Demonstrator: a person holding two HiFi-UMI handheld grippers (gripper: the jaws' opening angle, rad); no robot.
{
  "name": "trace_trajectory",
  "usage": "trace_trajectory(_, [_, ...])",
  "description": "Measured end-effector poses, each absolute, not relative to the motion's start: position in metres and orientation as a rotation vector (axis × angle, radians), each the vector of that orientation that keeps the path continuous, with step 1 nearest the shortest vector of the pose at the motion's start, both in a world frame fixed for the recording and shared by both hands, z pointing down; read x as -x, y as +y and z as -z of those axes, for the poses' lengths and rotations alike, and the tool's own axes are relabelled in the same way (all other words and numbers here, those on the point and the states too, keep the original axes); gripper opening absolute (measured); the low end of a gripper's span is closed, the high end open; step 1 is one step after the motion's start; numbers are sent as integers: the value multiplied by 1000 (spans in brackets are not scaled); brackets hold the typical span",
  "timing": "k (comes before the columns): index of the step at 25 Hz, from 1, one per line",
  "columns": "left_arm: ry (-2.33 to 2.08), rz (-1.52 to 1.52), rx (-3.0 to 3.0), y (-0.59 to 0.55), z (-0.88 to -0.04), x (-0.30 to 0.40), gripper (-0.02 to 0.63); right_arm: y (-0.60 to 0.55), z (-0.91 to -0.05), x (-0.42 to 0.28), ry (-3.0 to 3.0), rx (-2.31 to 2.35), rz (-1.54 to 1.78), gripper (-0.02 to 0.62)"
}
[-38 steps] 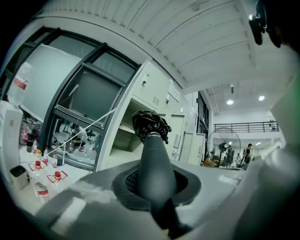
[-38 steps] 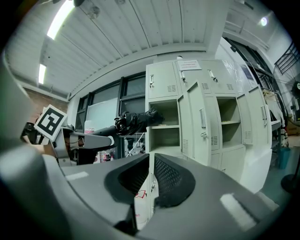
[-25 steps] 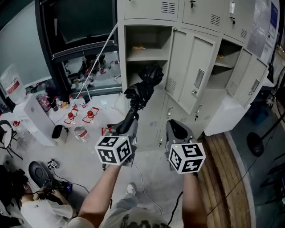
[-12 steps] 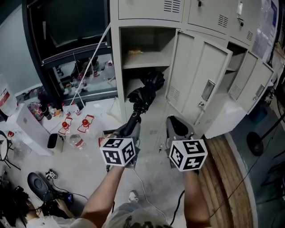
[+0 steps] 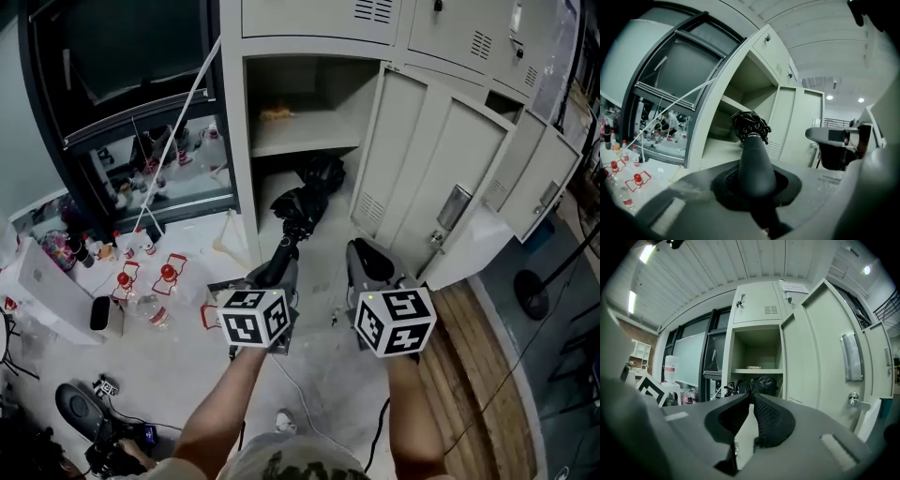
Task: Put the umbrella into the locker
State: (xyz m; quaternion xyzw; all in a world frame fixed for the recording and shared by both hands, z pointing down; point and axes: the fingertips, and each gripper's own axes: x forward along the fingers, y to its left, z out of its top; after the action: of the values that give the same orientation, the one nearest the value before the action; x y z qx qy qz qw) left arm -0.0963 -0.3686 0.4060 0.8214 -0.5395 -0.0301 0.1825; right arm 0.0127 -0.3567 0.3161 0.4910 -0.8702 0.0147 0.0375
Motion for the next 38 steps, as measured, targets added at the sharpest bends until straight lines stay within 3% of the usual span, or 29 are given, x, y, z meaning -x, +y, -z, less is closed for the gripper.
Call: trace_trajectory(38, [-1696, -50, -2121, -548, -408, 100, 40, -485, -322, 22, -2852, -1184, -45, 17])
